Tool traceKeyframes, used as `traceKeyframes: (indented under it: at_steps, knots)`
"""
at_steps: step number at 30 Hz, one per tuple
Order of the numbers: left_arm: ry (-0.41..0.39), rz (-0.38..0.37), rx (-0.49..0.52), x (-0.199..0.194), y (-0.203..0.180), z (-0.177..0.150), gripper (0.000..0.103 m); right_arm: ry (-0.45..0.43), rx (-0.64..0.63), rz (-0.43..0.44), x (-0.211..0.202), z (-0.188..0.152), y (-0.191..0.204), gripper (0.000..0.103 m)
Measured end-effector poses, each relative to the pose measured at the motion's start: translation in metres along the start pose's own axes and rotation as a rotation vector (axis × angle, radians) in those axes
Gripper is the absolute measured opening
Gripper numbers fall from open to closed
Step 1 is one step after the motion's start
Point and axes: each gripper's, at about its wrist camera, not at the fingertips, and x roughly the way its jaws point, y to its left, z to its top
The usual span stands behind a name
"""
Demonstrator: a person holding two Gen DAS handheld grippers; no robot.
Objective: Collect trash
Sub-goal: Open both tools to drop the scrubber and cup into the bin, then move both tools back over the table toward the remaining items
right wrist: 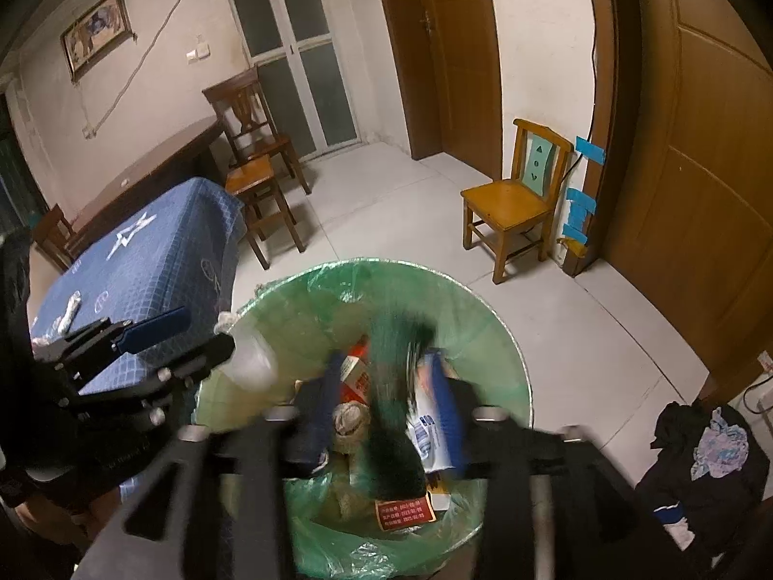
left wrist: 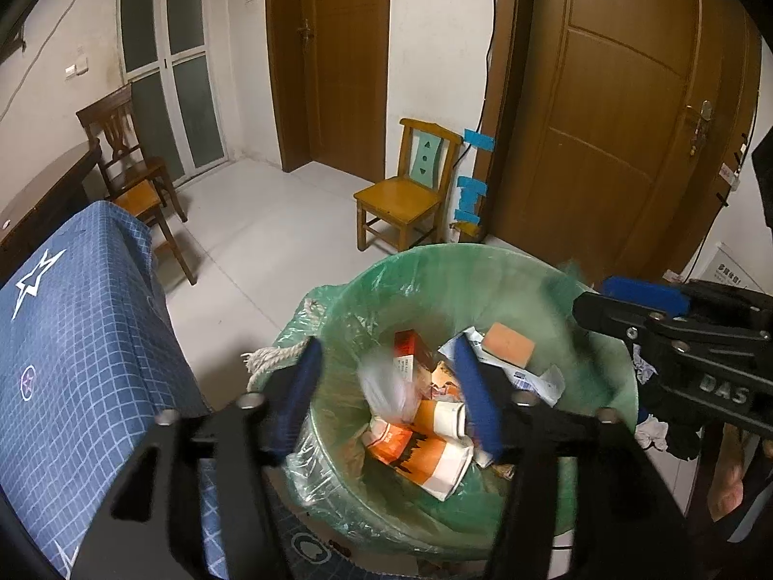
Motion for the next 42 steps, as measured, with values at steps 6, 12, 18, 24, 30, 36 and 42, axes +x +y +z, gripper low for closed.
traceKeyframes:
  at_steps: [6,12,18,24,30,36,42]
  knots:
    - [0.005,0.012,-0.011,0.000,0.005,-0.001,0.066,-0.009,0.011,0.001,-0.001,-0.001,-0.003,0.051]
    - [0.006,0.013,0.002,-0.006,0.004,-0.005,0.066,-0.013,0.013,0.001,-0.003,-0.002,-0.004,0.051]
    - [-0.007,0.019,0.001,-0.031,0.018,-0.013,0.066,-0.070,-0.014,0.022,-0.021,-0.013,0.011,0.055]
    - [-0.042,0.044,0.009,-0.076,0.043,-0.030,0.066,-0.131,-0.058,0.076,-0.041,-0.036,0.048,0.069]
    - [-0.074,0.065,0.017,-0.119,0.070,-0.044,0.066,-0.179,-0.096,0.138,-0.056,-0.053,0.091,0.081]
    - [-0.080,0.081,-0.021,-0.172,0.125,-0.052,0.074,-0.171,-0.150,0.208,-0.062,-0.062,0.139,0.085]
    - [-0.073,0.187,-0.114,-0.223,0.211,-0.064,0.074,-0.126,-0.206,0.276,-0.052,-0.067,0.189,0.086]
